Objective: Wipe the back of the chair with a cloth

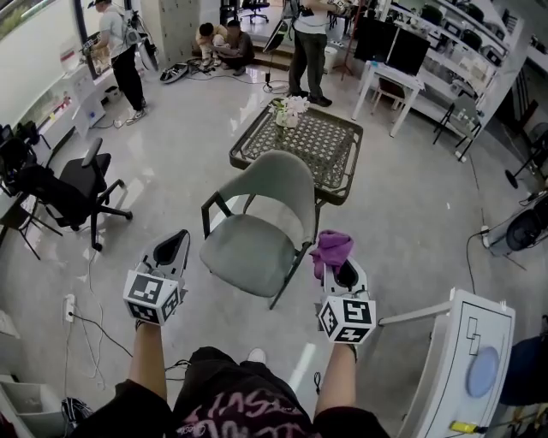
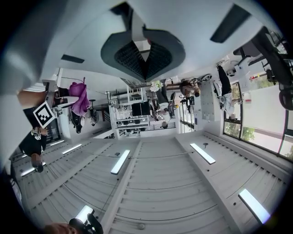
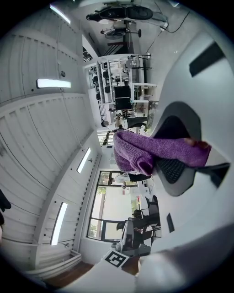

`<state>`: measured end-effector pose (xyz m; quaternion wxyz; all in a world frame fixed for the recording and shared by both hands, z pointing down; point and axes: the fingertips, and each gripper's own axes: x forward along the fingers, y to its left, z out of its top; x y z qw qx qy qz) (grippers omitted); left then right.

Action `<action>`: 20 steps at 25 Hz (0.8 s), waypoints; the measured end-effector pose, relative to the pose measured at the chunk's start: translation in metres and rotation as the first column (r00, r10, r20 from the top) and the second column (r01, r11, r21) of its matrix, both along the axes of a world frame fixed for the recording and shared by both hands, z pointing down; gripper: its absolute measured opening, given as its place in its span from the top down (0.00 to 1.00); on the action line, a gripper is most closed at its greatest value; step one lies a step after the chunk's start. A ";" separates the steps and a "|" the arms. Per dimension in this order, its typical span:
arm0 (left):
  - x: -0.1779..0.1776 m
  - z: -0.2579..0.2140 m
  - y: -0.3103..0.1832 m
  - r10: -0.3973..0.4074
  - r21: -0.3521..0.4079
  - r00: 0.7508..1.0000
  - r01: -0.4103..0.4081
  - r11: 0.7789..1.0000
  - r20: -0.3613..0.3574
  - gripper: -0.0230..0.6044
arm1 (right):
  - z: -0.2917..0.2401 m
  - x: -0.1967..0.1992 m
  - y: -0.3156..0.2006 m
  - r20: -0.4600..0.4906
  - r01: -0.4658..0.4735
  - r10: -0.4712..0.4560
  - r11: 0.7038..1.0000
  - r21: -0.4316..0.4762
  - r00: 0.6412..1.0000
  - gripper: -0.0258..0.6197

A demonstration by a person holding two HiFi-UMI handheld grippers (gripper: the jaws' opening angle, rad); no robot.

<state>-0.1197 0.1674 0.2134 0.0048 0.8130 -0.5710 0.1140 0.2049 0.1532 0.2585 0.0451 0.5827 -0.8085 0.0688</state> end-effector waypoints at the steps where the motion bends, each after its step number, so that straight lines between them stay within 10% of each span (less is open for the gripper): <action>1: 0.001 -0.003 -0.005 -0.001 0.006 1.000 0.001 1.000 0.001 0.95 | -0.001 0.001 -0.004 -0.005 0.002 -0.002 1.000 0.001 1.000 0.82; 20: -0.026 0.015 -0.138 0.084 -0.007 0.996 -0.084 0.996 -0.033 0.95 | 0.008 -0.040 -0.112 -0.046 -0.057 0.057 0.998 -0.002 0.997 0.82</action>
